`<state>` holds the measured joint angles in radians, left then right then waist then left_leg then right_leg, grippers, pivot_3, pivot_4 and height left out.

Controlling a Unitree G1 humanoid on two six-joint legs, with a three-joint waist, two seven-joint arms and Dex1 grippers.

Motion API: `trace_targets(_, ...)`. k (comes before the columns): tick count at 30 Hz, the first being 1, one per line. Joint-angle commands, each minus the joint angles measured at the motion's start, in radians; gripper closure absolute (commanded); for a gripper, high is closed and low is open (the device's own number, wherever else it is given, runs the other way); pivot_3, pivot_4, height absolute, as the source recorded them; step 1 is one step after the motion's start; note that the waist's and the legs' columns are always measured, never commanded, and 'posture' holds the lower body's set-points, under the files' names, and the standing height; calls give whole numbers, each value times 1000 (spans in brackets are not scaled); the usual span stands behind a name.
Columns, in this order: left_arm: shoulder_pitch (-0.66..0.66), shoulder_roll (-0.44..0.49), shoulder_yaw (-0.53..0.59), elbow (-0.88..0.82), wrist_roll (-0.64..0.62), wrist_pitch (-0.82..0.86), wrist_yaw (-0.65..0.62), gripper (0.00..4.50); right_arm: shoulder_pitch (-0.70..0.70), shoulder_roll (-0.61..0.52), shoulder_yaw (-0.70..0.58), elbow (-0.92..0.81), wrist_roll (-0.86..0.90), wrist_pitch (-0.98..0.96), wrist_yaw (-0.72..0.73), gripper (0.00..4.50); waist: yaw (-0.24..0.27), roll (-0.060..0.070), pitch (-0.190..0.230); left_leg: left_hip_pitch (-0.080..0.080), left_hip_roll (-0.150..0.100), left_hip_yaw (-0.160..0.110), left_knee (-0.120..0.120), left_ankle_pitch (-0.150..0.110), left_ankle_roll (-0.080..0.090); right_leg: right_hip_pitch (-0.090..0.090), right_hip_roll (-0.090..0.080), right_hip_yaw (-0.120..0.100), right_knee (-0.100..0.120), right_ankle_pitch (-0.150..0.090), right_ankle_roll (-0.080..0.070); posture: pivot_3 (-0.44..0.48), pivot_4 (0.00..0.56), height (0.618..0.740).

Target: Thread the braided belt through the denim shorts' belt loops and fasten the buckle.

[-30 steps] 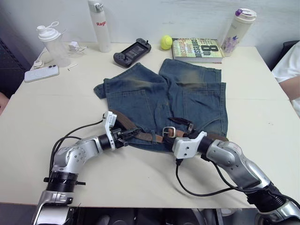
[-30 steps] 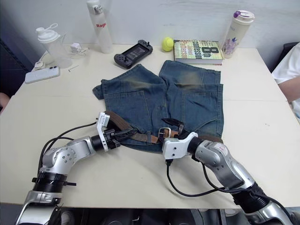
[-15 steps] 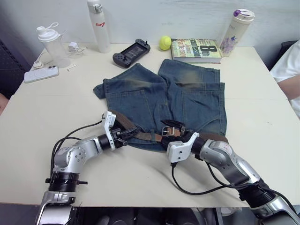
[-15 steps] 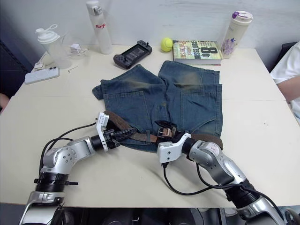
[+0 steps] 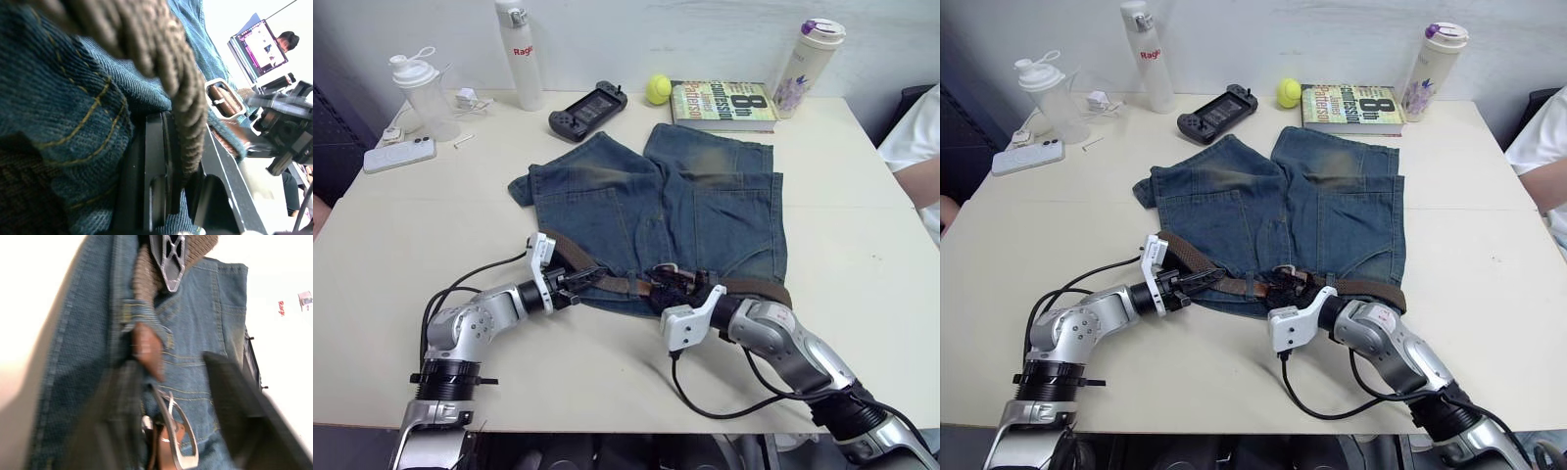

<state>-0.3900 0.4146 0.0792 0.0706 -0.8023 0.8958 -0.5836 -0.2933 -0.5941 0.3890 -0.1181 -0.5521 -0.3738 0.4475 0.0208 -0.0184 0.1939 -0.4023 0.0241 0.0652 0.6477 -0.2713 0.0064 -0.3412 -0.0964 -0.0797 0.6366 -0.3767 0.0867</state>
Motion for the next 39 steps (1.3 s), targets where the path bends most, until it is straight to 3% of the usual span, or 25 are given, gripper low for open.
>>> trace_targets(1,-4,-7,-12,-17,17,21,-13,4500,8,5,7,-40,-9,-27,10,4487,0,0,0,0,0,0,0,0,0,0,0,0,0,0,0,0,150,740)
trace_targets(9,3,-4,-10,-48,32,21,-19,4500,7,19,-2,-36,-9,-9,22,4487,-1,0,0,0,0,0,0,0,0,0,0,0,0,0,0,0,150,740)
trace_targets(13,18,16,9,-108,20,23,-31,2810,6,16,-12,-30,-8,-12,24,4500,-2,0,0,0,0,0,0,0,0,0,0,0,1,0,0,0,150,740)
trace_targets(17,78,66,124,-232,-79,95,-19,1120,7,10,-23,-23,-7,-8,22,4500,-13,0,0,0,1,0,0,0,0,0,1,0,1,0,0,0,150,740)
trace_targets(20,146,107,166,-330,-127,118,-43,1120,6,9,-27,-20,-6,-8,20,4500,-23,0,0,0,2,0,-1,0,0,0,1,0,2,0,0,0,150,740)
trace_targets(24,290,170,157,-443,-68,58,-90,1120,10,7,-32,-26,-3,-7,21,4500,-26,0,0,1,2,0,-2,0,-1,0,1,1,1,0,-1,0,150,740)
trace_targets(27,332,151,154,-462,-40,-9,-81,1914,13,7,-32,-30,-3,-6,21,4500,-21,0,0,0,2,0,-1,0,0,0,1,2,0,0,-1,0,150,740)
trace_targets(32,346,125,118,-466,24,-116,-77,4388,17,8,-33,-34,0,-4,23,4500,-23,0,0,0,1,0,-1,0,-1,0,1,2,0,-1,-1,0,150,740)
trace_targets(36,341,122,77,-442,95,-174,-64,4458,21,7,-38,-42,6,-1,25,4500,-24,0,0,0,1,0,-1,0,-1,-1,1,2,1,-1,-1,0,150,740)
trace_targets(39,350,154,4,-416,215,-226,-53,4458,25,4,-43,-55,14,7,32,4500,-23,0,0,0,1,0,-1,0,-1,-1,1,2,1,-1,-1,0,150,740)
